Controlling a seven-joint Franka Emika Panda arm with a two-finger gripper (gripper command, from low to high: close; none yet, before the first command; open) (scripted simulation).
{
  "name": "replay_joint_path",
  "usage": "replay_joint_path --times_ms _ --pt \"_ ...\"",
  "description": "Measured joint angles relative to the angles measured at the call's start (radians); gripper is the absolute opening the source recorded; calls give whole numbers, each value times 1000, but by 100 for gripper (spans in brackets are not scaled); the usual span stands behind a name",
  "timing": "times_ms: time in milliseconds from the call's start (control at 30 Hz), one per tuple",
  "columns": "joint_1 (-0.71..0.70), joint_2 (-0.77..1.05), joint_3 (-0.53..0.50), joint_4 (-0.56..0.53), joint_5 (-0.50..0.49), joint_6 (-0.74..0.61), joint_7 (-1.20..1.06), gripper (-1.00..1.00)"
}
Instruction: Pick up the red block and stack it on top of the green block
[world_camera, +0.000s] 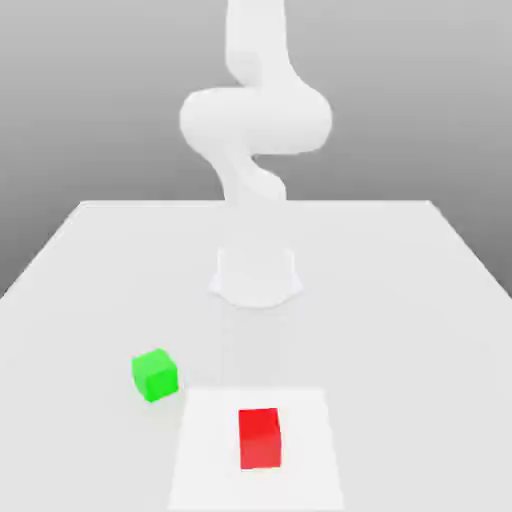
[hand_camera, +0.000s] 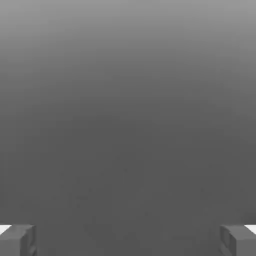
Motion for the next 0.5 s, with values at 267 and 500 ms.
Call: replay_joint_path --times_ms 267,500 --pt "15 296 -12 -123 2 152 -31 0" --pt "23 550 -16 -229 6 281 -59 0"
